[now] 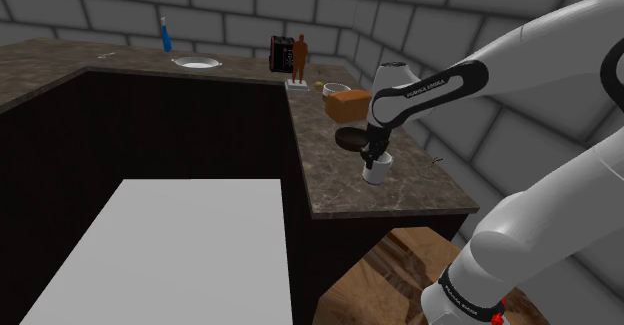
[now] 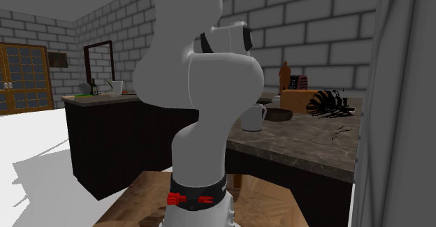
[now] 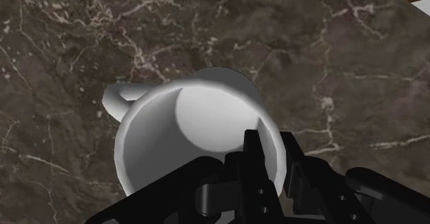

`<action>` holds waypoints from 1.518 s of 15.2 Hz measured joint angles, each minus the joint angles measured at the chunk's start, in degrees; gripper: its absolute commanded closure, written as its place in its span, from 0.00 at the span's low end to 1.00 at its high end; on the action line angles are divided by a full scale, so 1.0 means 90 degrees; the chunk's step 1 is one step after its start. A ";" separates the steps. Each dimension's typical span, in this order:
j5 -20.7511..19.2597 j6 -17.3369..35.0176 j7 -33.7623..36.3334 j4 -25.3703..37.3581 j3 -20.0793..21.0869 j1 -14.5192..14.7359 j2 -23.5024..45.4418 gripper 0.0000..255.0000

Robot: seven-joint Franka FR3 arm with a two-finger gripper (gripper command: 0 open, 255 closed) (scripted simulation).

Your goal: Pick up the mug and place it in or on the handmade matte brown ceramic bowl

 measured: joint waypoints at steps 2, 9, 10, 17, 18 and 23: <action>0.0008 -0.0152 -0.0012 0.0071 0.0006 0.0003 -0.0085 1.00; 0.0043 -0.0823 -0.0058 0.0421 0.0038 0.0013 -0.0409 1.00; 0.0048 -0.0907 -0.0061 0.0469 0.0045 0.0017 -0.0445 1.00; 0.0071 -0.1571 -0.0116 0.0840 0.0070 0.0017 -0.0739 1.00; 0.0081 -0.1672 -0.0116 0.0929 0.0081 0.0024 -0.0750 1.00; 0.0106 -0.2036 -0.0178 0.1342 0.0075 0.0027 -0.0708 1.00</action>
